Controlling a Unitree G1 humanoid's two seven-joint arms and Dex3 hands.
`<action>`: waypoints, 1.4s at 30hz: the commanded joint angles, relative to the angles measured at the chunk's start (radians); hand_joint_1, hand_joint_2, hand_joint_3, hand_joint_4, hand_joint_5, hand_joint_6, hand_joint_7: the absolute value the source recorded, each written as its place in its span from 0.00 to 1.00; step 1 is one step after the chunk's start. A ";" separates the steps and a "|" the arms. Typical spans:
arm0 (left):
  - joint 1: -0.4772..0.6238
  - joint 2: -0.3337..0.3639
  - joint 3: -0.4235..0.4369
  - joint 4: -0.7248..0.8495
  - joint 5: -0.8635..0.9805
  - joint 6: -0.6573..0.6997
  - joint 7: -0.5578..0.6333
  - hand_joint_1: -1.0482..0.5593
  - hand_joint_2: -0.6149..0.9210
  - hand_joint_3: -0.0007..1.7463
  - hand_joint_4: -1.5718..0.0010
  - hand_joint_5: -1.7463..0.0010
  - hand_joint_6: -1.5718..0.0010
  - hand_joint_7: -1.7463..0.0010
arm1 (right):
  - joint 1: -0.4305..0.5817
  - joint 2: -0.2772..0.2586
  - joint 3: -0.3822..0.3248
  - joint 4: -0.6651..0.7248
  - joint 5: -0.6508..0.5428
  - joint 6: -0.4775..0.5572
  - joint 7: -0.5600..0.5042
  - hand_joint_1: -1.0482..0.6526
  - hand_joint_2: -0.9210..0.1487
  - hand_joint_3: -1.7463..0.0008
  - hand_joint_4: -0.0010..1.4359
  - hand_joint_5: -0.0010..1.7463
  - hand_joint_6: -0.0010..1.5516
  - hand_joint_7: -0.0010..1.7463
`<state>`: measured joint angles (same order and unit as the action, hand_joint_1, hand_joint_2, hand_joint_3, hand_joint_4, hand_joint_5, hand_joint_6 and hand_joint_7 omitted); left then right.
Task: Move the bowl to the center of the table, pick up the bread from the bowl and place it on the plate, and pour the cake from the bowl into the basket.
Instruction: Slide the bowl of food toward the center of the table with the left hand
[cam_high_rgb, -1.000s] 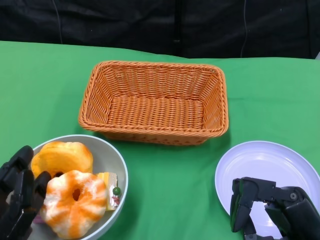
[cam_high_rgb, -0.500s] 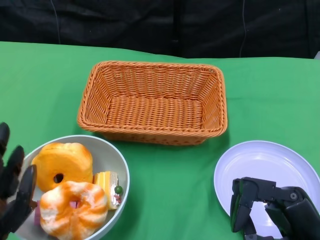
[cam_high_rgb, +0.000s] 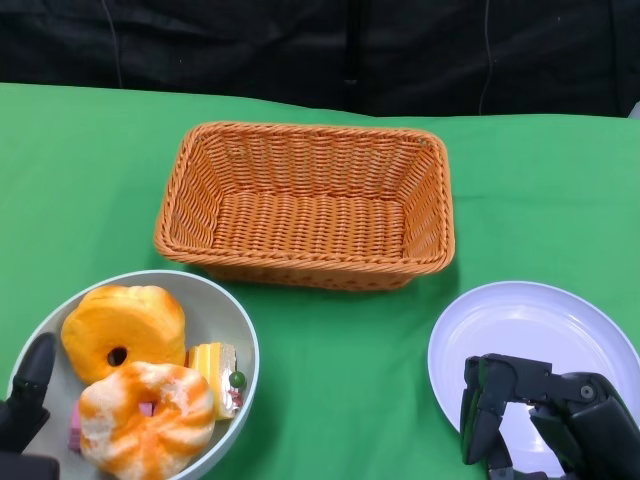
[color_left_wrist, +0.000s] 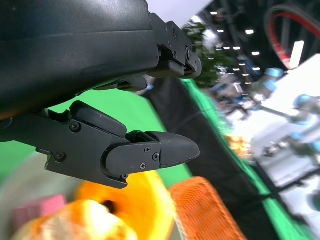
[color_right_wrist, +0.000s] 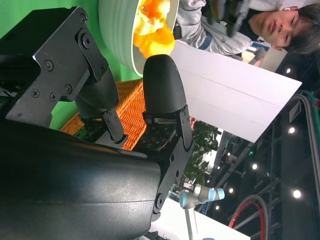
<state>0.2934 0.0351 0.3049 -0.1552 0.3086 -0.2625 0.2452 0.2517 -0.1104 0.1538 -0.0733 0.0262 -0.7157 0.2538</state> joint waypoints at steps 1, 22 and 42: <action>-0.004 0.032 0.003 0.002 -0.013 0.113 -0.036 0.33 1.00 0.31 0.88 0.91 0.85 0.97 | 0.003 -0.011 -0.009 -0.005 0.011 -0.001 0.000 0.80 0.61 0.00 0.65 1.00 0.54 0.90; -0.067 0.104 0.109 -0.107 -0.521 0.735 -0.435 0.25 1.00 0.37 1.00 1.00 1.00 1.00 | 0.008 -0.019 -0.008 -0.013 0.018 0.003 0.007 0.80 0.61 0.00 0.66 1.00 0.55 0.89; -0.042 0.143 0.092 -0.120 -0.779 0.757 -0.556 0.26 1.00 0.37 0.99 1.00 0.95 1.00 | 0.007 -0.022 -0.009 -0.016 0.021 0.010 0.010 0.78 0.61 0.00 0.65 1.00 0.55 0.89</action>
<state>0.2505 0.1727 0.4002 -0.2585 -0.4532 0.4885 -0.3097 0.2537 -0.1208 0.1540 -0.0799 0.0325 -0.7132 0.2617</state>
